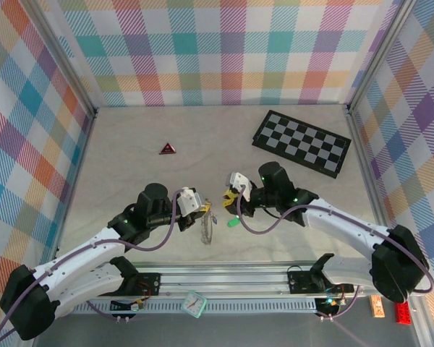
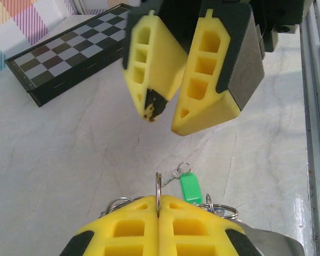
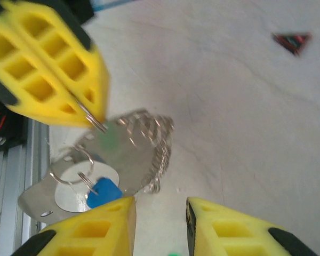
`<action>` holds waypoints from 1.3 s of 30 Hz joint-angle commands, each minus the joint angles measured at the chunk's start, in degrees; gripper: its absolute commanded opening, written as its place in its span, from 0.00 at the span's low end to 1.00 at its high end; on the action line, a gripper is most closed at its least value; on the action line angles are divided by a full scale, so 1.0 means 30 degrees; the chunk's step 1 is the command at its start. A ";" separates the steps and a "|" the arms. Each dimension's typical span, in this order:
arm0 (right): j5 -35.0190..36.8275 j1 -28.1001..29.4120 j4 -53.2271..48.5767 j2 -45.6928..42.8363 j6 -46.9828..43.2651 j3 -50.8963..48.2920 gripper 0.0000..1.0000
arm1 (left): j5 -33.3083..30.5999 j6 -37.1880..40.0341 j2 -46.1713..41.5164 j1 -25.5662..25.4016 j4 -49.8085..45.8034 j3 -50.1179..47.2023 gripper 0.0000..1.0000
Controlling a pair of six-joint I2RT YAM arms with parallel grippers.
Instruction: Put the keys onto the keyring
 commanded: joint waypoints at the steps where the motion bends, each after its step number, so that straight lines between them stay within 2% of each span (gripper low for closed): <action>1: 0.3498 0.0077 -0.2464 -0.0646 0.4728 -0.0379 0.31 | -0.0259 0.0081 -0.0325 -0.0186 0.0555 0.0289 0.00; 5: 0.6178 0.0066 -0.4701 -0.0410 0.8802 -0.0063 0.33 | -0.0266 -0.0050 -0.0252 -0.0178 0.0677 0.0383 0.00; 10: 0.7953 0.0077 -0.6774 0.0152 1.2091 0.0216 0.33 | -0.0384 -0.0116 -0.0175 -0.0179 0.0614 0.0502 0.00; 17: 0.6522 0.0077 -0.8352 0.2513 1.4166 0.1042 0.33 | -0.0479 -0.0116 -0.0104 -0.0172 0.0653 0.0502 0.00; 21: 0.5247 0.0063 -0.7956 0.3946 1.4502 0.1496 0.34 | -0.0457 -0.0088 -0.0107 -0.0179 0.0601 0.0502 0.00; 26: 0.3781 0.0105 -0.6103 0.5318 1.6951 0.1469 0.36 | -0.0497 -0.0102 -0.0070 -0.0179 0.0579 0.0473 0.00; 32: 0.5132 0.0091 -0.5879 0.6284 1.7688 0.1584 0.36 | -0.0464 -0.0087 -0.0069 -0.0174 0.0490 0.0473 0.00; 39: 0.4931 0.0107 -0.4998 0.7264 1.8163 0.1608 0.34 | -0.0385 -0.0059 -0.0019 -0.0179 0.0475 0.0531 0.00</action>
